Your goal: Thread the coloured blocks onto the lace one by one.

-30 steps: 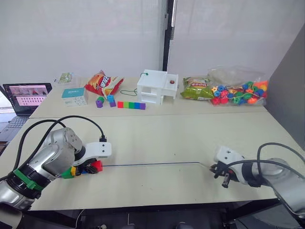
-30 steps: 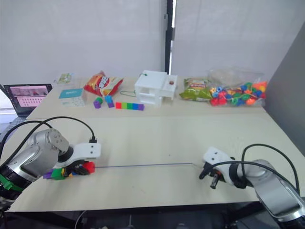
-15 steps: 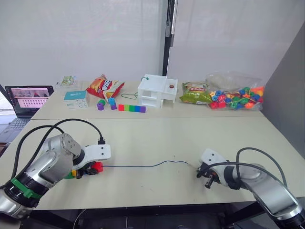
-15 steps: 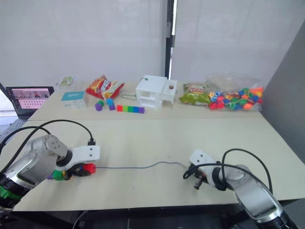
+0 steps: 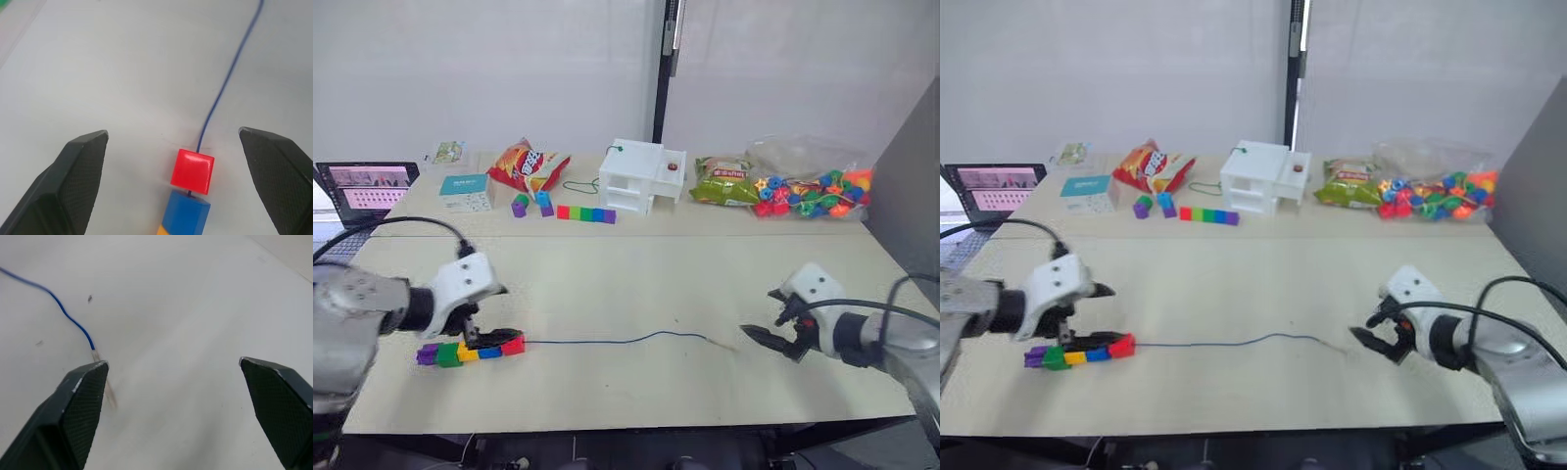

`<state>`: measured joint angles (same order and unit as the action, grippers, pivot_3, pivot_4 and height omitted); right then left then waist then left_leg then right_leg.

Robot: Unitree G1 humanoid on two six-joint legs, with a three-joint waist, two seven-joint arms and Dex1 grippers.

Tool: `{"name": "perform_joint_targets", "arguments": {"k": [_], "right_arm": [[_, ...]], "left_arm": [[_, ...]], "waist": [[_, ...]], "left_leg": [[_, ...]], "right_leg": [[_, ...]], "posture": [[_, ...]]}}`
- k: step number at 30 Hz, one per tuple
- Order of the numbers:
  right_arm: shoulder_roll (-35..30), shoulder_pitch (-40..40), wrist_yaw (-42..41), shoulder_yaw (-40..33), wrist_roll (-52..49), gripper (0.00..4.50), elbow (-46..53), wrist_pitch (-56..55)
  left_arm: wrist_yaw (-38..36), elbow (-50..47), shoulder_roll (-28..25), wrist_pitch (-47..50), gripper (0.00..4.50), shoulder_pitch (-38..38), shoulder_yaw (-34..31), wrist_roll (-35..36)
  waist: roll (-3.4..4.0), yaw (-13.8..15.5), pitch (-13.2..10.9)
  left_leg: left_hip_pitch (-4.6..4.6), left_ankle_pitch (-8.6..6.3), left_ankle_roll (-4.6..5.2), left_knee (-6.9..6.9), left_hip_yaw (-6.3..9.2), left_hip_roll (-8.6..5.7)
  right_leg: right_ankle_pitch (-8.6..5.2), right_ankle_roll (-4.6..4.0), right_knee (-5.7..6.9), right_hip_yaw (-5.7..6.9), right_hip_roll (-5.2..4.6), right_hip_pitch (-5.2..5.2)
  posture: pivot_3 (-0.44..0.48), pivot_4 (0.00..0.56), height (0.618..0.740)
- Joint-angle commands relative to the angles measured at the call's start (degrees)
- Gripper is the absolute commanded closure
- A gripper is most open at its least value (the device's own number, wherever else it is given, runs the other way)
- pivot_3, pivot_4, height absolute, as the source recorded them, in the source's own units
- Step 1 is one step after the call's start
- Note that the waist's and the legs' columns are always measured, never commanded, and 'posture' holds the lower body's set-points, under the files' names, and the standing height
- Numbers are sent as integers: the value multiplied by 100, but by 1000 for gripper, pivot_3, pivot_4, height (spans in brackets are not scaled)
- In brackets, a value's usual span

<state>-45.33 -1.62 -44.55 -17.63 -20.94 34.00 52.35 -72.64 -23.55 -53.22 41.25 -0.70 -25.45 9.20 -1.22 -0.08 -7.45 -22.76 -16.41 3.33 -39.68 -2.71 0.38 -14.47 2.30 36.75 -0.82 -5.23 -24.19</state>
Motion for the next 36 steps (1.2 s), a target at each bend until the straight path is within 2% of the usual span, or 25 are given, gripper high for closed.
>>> {"name": "perform_joint_targets", "arguments": {"k": [1,2,3,5,6,9,13,20,29,36], "right_arm": [[354,382,-3,-555,-347,71,52,-381],[373,561,-83,-594,-374,71,37,-466],[555,679,-45,-767,-436,71,-145,-651],[765,1007,-162,-905,-484,71,-502,-1073],[843,1143,-197,-919,-439,71,-679,-1326],[823,1504,-478,-805,-454,71,-772,-1781],[904,1913,-651,-906,-438,71,-1376,-2318],[838,2168,-767,-875,-437,71,-1850,-2843],[818,2110,-719,-882,-493,71,-1991,-2922],[813,2152,-709,-891,-558,71,-1976,-2872]], "left_arm": [[189,122,482,-447,0,826,-1204,336],[254,244,599,-605,0,1046,-1409,373],[241,385,873,-1265,0,1289,-1723,469],[312,722,1128,-1137,0,1658,-2036,724],[323,890,1291,-1434,0,1807,-2118,798],[497,1296,1537,-2156,0,2091,-2111,779],[731,1597,1812,-2596,0,2410,-2066,898],[1049,1930,1885,-3121,0,2607,-1775,968],[1253,1683,1734,-2848,0,2553,-1591,1490],[1634,1701,1628,-2790,0,2566,-1416,1373]], "waist": [[-4,-6,-13],[-7,1,-18],[-11,22,-22],[-17,52,-23],[-18,68,-27],[1,87,-39],[-15,78,-32],[-14,62,-31],[-13,49,-31],[-13,51,-32]], "left_leg": [[1,0,0,-4,-1,4],[-1,0,-2,-4,-1,2],[-1,0,-3,-4,-1,2],[8,1,-7,-3,3,3],[19,0,-8,-4,3,2],[62,2,-11,2,5,9],[85,-23,-59,6,5,15],[81,-21,-66,39,-1,14],[88,-17,-73,76,-2,16],[87,-18,-76,79,-3,16]], "right_leg": [[0,0,8,0,-2,3],[0,0,1,2,-7,2],[0,0,1,3,-10,4],[1,-1,-13,6,-27,17],[1,-1,-11,7,-34,28],[-4,-7,-70,15,-93,91],[-11,-24,-81,5,-114,100],[-2,-15,-84,11,-126,95],[-4,-26,-93,18,-126,85],[-4,-27,-97,20,-127,85]], "posture": [[0,150,740],[0,150,740],[0,150,740],[0,150,740],[0,150,740],[0,150,740],[0,150,740],[0,150,740],[0,150,740],[0,150,740]]}}
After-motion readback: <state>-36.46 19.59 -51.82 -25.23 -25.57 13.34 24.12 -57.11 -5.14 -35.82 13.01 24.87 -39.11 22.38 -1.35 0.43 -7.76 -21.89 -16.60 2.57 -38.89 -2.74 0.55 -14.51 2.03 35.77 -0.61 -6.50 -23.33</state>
